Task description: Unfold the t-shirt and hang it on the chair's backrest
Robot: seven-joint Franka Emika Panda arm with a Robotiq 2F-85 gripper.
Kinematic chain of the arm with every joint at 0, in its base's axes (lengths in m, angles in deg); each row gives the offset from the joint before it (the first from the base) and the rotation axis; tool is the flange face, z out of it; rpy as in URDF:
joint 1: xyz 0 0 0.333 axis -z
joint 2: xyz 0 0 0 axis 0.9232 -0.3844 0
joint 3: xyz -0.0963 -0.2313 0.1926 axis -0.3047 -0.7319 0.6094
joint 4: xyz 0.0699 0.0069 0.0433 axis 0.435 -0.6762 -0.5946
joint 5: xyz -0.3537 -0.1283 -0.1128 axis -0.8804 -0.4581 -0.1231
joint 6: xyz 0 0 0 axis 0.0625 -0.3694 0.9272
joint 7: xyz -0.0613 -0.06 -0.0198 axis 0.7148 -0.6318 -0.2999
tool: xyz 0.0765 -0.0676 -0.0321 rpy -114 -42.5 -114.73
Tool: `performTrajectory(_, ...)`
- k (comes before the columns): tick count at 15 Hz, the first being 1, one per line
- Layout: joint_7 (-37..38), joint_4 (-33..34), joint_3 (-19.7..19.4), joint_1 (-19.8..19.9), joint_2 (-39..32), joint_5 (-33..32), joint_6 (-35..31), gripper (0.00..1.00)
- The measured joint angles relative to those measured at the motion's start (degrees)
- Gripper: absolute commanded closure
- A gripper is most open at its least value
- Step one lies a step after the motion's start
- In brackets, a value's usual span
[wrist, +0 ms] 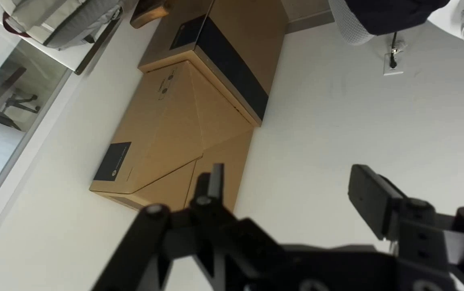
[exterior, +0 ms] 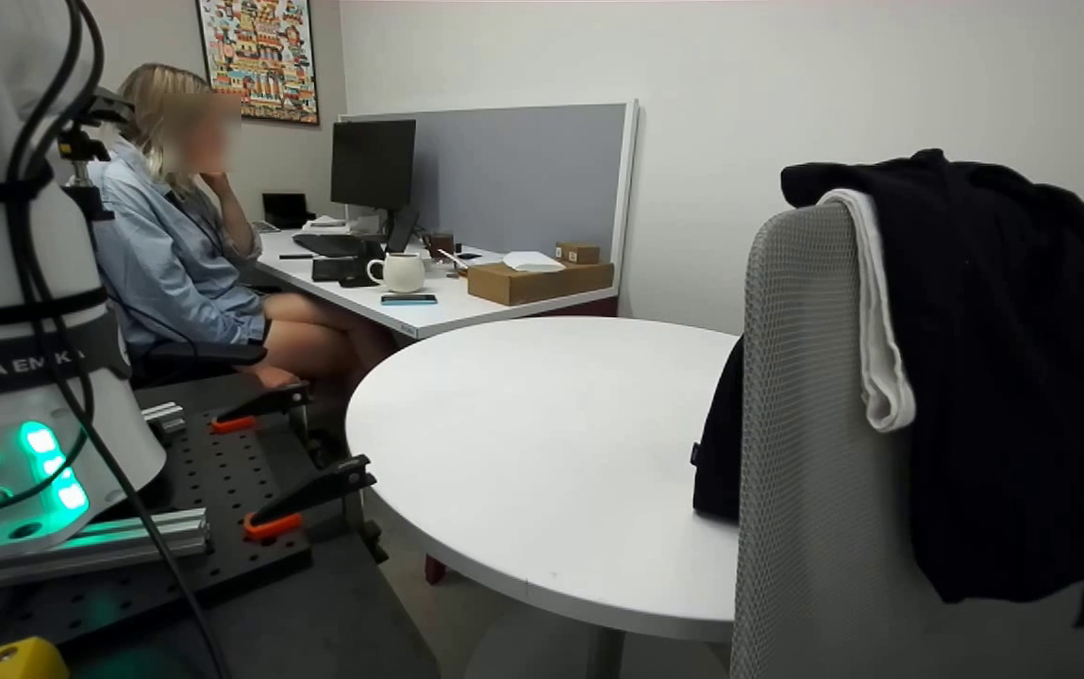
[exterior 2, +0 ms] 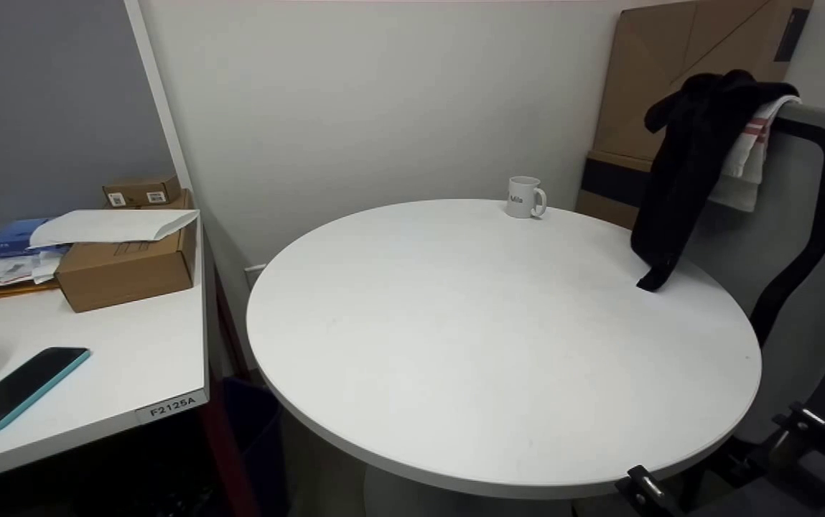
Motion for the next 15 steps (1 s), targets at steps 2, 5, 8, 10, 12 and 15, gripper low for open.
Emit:
performTrajectory(2, -1.89, 0.0, 0.85, -1.07, 0.14, 1.02, -0.55, 0.0)
performTrajectory(5, -5.34, -0.18, 3.66, -4.63, 0.88, 3.0, -2.03, 0.0)
performTrajectory(8, -5.59, -1.43, 8.2, -9.38, 1.81, 3.25, -4.65, 0.0)
performTrajectory(10, -5.59, -3.93, 11.52, -12.97, 2.46, 4.18, -7.96, 0.0)
performTrajectory(12, -5.67, -7.62, 14.45, -16.85, 3.03, 6.68, -12.64, 0.0)
performTrajectory(15, -6.16, -14.52, 18.46, -22.91, 3.71, 13.08, -20.69, 0.0)
